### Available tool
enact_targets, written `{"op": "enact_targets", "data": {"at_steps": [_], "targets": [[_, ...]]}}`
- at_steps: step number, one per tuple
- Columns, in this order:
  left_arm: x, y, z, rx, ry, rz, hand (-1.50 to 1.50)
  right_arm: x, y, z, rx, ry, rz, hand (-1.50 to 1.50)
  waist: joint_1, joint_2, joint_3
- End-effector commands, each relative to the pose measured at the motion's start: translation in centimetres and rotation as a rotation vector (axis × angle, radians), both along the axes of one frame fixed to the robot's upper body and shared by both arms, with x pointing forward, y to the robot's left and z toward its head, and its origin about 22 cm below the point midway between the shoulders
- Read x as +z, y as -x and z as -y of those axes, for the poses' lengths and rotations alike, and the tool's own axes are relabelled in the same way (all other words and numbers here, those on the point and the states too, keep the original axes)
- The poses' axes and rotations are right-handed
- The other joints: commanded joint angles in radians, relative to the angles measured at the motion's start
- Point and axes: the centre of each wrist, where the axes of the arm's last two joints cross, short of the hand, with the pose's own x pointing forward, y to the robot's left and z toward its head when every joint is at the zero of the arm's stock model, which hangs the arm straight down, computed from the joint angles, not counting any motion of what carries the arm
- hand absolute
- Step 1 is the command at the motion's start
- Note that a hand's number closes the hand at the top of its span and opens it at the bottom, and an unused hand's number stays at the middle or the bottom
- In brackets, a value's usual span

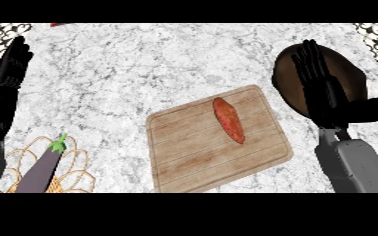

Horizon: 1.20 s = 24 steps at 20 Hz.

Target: Pick the sweet potato from the cutting board and place it in the pan

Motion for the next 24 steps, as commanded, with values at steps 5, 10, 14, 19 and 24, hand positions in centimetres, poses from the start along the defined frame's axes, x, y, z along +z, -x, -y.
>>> {"op": "enact_targets", "data": {"at_steps": [5,10,14,19,24], "targets": [[-10.9,3.4,4.9,0.142,0.478,-0.414,0.00,-1.0,0.2,-3.1,0.246,0.019,-0.158,1.50,0.045,0.012,-0.031],[-13.7,5.1,6.5,0.211,0.629,-0.541,0.00,-2.8,4.6,-3.8,0.115,0.392,0.045,-1.50,-0.018,-0.015,-0.030],[-15.0,6.9,8.4,0.228,0.657,-0.544,0.00,-3.4,10.4,-6.0,0.039,0.426,0.080,-1.50,-0.018,-0.015,-0.029],[-14.5,6.7,7.6,0.201,0.642,-0.547,0.00,-1.2,11.6,-7.2,-0.099,0.574,0.064,-1.50,0.008,-0.006,-0.028],[-13.5,6.5,9.5,0.184,0.641,-0.541,0.00,2.2,8.5,-9.1,-0.161,0.716,-0.027,-1.50,0.026,-0.004,-0.028]]}}
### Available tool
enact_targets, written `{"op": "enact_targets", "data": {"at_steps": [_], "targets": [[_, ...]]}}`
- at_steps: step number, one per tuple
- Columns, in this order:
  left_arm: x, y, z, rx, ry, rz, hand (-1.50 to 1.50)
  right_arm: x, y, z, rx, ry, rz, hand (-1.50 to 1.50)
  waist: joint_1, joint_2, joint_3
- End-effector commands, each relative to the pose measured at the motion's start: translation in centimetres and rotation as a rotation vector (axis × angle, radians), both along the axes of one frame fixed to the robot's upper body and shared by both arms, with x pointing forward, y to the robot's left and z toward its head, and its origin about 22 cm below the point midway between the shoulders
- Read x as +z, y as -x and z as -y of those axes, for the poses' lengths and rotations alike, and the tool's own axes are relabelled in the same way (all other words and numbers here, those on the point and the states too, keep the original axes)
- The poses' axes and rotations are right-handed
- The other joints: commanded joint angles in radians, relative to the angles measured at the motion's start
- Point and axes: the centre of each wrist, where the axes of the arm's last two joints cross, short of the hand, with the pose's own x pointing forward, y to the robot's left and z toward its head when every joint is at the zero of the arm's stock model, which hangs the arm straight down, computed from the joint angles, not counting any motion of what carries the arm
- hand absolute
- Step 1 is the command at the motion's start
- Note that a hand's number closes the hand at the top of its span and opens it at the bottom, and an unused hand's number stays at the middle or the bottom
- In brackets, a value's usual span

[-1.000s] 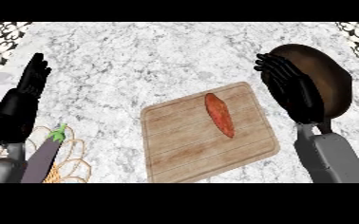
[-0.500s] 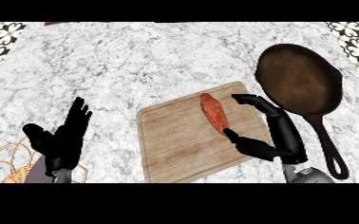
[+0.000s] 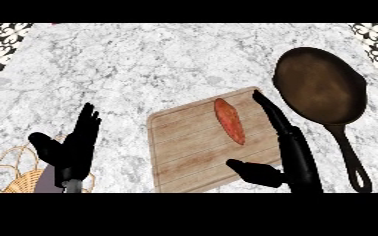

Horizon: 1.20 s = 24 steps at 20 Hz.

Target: Pick the sweet potato from the cutting board and place it in the pan

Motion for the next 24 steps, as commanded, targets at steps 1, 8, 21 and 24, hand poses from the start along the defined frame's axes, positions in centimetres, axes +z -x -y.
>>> {"op": "enact_targets", "data": {"at_steps": [1,8,21,24], "targets": [[-1.0,1.8,-0.1,-0.013,0.030,-0.068,0.00,3.3,-2.0,-1.2,-0.100,0.084,-0.046,-1.50,0.016,0.006,-0.005],[-1.4,0.4,0.6,-0.035,0.011,-0.057,0.00,5.8,-6.8,-1.5,-0.045,0.433,-0.341,-1.50,0.031,0.015,-0.007],[-0.9,-0.4,1.5,-0.022,0.019,-0.044,0.00,6.7,-13.3,-5.9,0.070,0.773,-0.580,-1.50,0.020,0.012,-0.003],[-0.9,-0.7,0.8,-0.022,0.028,-0.059,0.00,5.6,-13.3,-5.8,0.138,0.806,-0.716,-1.50,0.014,0.012,-0.004]]}}
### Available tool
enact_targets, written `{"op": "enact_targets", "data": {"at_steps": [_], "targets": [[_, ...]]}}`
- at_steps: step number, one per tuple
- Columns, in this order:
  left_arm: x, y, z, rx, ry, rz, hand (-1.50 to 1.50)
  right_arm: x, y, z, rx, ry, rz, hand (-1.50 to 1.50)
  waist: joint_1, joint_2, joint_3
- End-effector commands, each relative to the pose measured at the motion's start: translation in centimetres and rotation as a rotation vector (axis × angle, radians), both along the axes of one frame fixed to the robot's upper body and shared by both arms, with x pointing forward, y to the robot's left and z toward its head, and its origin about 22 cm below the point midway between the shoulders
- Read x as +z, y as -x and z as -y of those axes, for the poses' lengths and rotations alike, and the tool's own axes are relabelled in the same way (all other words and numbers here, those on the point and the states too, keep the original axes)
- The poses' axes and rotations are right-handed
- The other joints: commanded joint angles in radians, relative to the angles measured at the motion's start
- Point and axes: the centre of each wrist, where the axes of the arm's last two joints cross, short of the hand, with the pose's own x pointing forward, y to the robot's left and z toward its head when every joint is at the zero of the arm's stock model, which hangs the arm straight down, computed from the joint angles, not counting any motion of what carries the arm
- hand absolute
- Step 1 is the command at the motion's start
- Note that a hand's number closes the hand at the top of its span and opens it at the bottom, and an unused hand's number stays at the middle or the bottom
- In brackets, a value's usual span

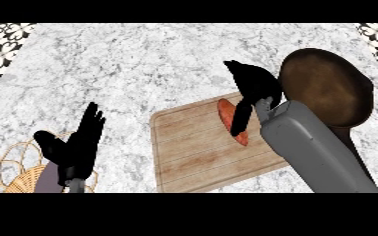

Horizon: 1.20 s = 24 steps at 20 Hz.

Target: Pick the sweet potato from the cutting board and place it in the pan

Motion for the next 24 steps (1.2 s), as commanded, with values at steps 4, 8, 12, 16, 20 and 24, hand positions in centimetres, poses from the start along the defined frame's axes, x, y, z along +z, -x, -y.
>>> {"op": "enact_targets", "data": {"at_steps": [4,8,12,16,20,24], "targets": [[-1.3,0.8,-0.7,0.001,0.018,-0.061,0.00,-0.9,-0.7,-0.8,0.067,0.060,-0.207,-1.50,-0.008,0.003,-0.006],[-2.3,1.3,-0.6,0.024,0.006,-0.042,0.00,-2.6,-0.5,-0.4,0.065,0.030,-0.220,-1.50,-0.008,0.003,-0.006],[-3.4,1.4,0.6,0.008,0.011,-0.059,0.00,-2.5,0.5,1.3,0.048,-0.007,-0.157,-1.50,-0.016,0.002,-0.006],[-0.7,1.3,1.3,0.012,0.027,-0.058,0.00,-4.3,1.0,0.6,0.062,-0.011,-0.132,-1.50,-0.010,0.002,-0.006],[-1.5,0.8,0.4,0.007,0.014,-0.044,0.00,-5.4,0.3,0.8,0.041,-0.022,-0.076,-1.50,-0.009,0.003,-0.006],[-1.8,0.3,0.1,0.009,0.014,-0.062,0.00,-7.8,0.8,0.3,0.046,0.048,-0.112,-1.50,-0.008,0.004,-0.006]]}}
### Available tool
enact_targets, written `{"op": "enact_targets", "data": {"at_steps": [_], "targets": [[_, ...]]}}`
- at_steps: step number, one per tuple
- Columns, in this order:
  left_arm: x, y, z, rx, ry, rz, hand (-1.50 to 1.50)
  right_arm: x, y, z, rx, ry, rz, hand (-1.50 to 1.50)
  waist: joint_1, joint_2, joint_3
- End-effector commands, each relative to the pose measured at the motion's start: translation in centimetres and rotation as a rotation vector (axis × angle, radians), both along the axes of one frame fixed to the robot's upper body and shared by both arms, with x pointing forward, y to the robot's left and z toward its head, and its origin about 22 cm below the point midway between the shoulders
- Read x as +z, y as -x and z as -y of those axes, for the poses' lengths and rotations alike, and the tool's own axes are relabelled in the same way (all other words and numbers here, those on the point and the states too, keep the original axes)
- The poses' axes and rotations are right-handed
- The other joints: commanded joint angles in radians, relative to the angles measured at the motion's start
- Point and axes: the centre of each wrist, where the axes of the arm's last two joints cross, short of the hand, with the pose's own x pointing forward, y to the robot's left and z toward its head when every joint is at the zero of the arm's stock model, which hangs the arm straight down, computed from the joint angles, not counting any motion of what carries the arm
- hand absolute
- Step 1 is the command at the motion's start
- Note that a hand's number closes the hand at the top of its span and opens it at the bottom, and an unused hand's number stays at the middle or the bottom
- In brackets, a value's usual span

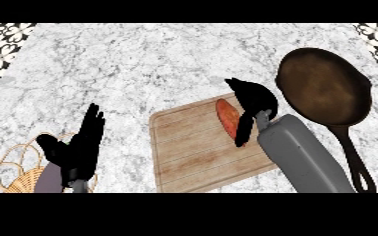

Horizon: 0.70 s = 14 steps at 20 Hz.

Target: Pick the sweet potato from the cutting board and place it in the pan

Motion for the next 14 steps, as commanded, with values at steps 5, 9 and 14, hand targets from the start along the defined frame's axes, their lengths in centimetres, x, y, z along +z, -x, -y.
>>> {"op": "enact_targets", "data": {"at_steps": [5,9,14], "targets": [[1.0,-0.4,1.1,-0.007,0.018,-0.060,0.00,-2.0,0.4,-0.5,0.128,-0.066,0.026,1.50,0.001,0.007,-0.009],[1.1,0.5,0.2,-0.004,0.014,-0.098,0.00,-2.6,-0.3,-0.2,0.127,-0.052,0.094,1.50,0.004,0.007,-0.009],[-0.9,-0.7,-0.1,-0.008,0.016,-0.087,0.00,-4.3,-0.2,0.5,0.144,-0.029,0.106,1.50,-0.002,0.008,-0.010]]}}
